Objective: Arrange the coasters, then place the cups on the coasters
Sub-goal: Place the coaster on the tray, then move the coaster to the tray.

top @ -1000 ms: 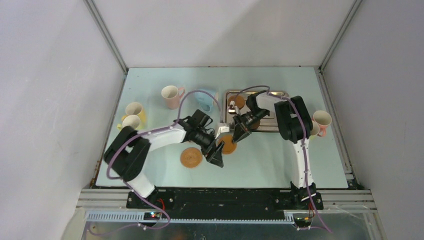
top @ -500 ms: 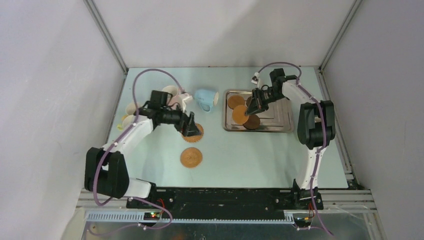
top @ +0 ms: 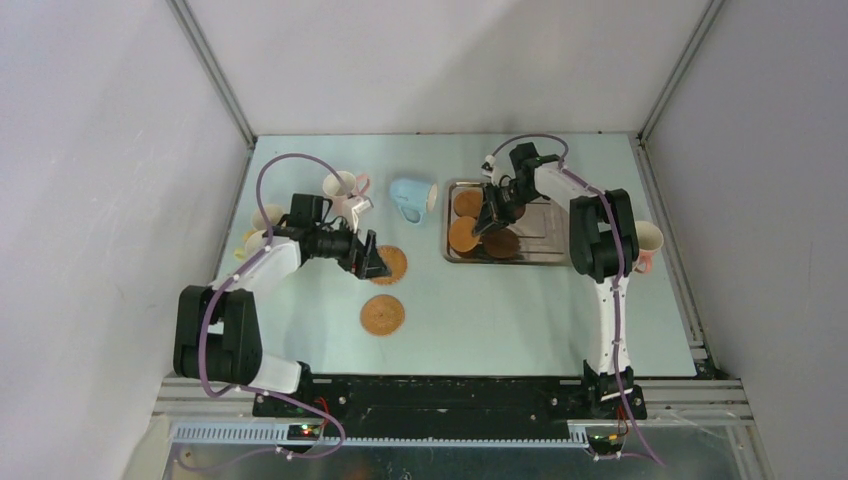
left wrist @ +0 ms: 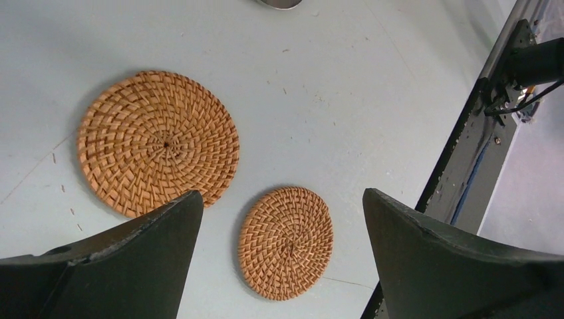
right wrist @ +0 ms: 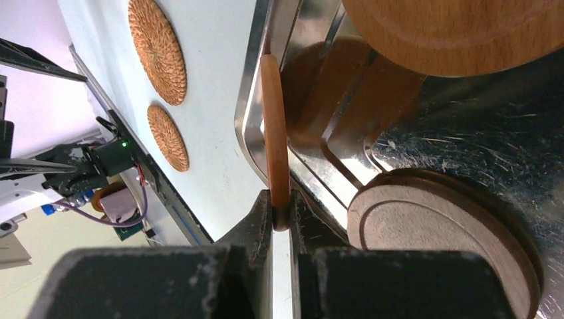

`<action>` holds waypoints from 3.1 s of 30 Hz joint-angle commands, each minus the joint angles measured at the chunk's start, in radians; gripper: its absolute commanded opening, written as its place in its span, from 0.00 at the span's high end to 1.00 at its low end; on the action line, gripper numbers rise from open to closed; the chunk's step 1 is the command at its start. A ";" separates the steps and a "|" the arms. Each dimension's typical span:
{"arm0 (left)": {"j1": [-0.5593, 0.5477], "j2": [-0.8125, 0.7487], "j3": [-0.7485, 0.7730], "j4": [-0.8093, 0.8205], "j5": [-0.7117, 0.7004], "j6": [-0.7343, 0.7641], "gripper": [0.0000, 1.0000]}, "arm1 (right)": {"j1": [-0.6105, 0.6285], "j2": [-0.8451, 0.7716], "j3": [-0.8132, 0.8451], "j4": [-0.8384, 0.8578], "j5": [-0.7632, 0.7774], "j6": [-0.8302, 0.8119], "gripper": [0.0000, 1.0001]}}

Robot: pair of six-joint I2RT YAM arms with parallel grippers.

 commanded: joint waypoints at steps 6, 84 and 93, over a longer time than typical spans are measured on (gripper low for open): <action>0.010 -0.007 -0.010 0.062 0.036 0.025 0.02 | -0.001 0.049 0.039 -0.014 0.099 0.018 0.68; 0.000 0.064 0.052 0.035 -0.233 -0.032 0.02 | -0.034 -0.299 -0.174 -0.062 0.453 -0.200 0.28; -0.149 0.105 0.082 -0.346 -0.371 0.205 0.02 | -0.161 -0.436 -0.233 -0.030 0.258 -0.186 0.28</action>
